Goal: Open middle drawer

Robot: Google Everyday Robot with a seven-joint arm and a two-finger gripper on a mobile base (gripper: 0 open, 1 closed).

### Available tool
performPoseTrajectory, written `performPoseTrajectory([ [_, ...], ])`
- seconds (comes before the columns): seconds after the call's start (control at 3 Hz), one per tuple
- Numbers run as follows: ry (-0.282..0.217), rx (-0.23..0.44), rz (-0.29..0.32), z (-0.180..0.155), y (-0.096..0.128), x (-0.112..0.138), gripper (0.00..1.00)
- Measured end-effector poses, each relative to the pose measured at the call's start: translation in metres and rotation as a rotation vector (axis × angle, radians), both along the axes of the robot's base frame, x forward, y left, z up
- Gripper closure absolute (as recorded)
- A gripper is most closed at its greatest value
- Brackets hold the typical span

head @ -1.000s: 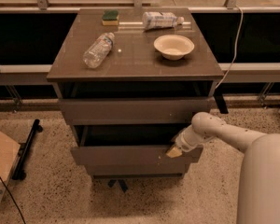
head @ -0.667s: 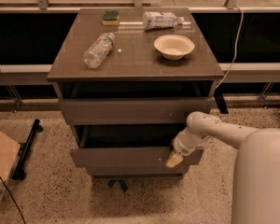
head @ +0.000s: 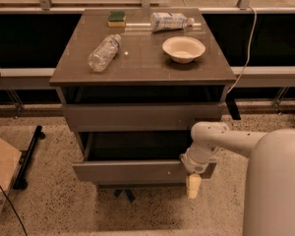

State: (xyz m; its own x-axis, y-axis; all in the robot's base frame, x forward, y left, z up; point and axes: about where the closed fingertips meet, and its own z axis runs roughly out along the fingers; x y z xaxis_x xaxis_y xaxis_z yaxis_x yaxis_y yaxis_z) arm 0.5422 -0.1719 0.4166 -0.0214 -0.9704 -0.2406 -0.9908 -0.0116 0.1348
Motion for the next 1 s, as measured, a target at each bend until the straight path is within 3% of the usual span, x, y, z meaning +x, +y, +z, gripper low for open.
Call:
performPoseTrajectory([
  [0.33, 0.043, 0.008, 0.029, -0.0062, -0.0049, -0.0319, 0.26],
  [1.0, 0.05, 0.011, 0.033, -0.0059, -0.0054, -0.0368, 0.74],
])
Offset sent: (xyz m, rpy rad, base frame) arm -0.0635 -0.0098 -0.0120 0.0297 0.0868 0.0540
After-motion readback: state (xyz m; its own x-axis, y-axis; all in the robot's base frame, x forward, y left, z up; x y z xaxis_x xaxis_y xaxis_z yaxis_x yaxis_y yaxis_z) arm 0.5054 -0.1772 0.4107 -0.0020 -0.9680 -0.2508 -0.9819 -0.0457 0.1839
